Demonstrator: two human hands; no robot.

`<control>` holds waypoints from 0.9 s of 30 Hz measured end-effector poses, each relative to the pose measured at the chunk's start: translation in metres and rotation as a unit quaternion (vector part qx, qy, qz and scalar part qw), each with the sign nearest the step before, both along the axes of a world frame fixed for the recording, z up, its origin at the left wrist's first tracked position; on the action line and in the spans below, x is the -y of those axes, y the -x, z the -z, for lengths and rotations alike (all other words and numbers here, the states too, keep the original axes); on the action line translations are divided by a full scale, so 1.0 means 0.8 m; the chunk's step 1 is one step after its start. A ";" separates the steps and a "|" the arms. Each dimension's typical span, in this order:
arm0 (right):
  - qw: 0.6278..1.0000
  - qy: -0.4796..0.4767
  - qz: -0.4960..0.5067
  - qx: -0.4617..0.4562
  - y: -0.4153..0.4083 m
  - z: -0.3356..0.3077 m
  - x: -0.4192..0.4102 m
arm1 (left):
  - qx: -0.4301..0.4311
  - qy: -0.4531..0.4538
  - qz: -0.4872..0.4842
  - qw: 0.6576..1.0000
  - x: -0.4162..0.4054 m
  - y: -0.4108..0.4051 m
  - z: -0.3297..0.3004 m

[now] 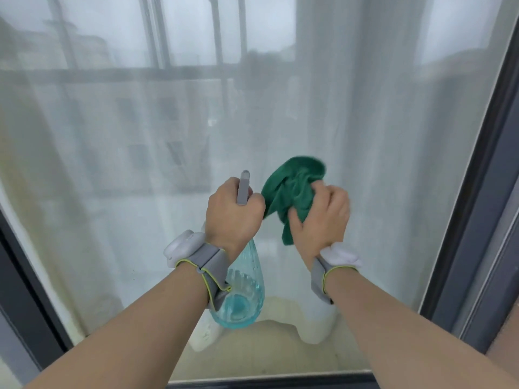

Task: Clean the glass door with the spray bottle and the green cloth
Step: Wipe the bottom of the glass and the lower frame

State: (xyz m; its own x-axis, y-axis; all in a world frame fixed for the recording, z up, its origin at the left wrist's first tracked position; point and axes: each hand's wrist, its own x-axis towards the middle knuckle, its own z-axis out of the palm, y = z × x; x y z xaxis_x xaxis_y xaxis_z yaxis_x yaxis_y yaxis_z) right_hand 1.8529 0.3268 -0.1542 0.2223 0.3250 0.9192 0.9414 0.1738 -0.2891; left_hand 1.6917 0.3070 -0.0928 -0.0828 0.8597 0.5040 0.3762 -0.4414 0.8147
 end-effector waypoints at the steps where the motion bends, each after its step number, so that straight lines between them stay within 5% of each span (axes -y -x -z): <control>1: 0.996 0.029 -0.021 0.080 -0.001 0.018 0.004 | 0.001 -0.006 0.000 1.000 0.002 -0.002 -0.002; 3: 0.958 0.089 -0.060 0.267 -0.017 0.051 0.012 | 0.005 -0.017 0.009 1.000 0.006 -0.008 -0.006; 5: 0.933 0.120 -0.063 0.333 -0.042 0.066 0.020 | 0.009 -0.021 0.034 0.999 0.013 -0.018 -0.011; 19: 0.964 0.092 -0.017 0.247 -0.200 0.046 0.077 | -0.024 0.038 0.160 0.986 0.064 -0.184 -0.005; 27: 0.958 0.069 -0.046 0.274 -0.210 0.049 0.076 | -0.077 0.065 0.083 0.992 0.065 -0.219 0.007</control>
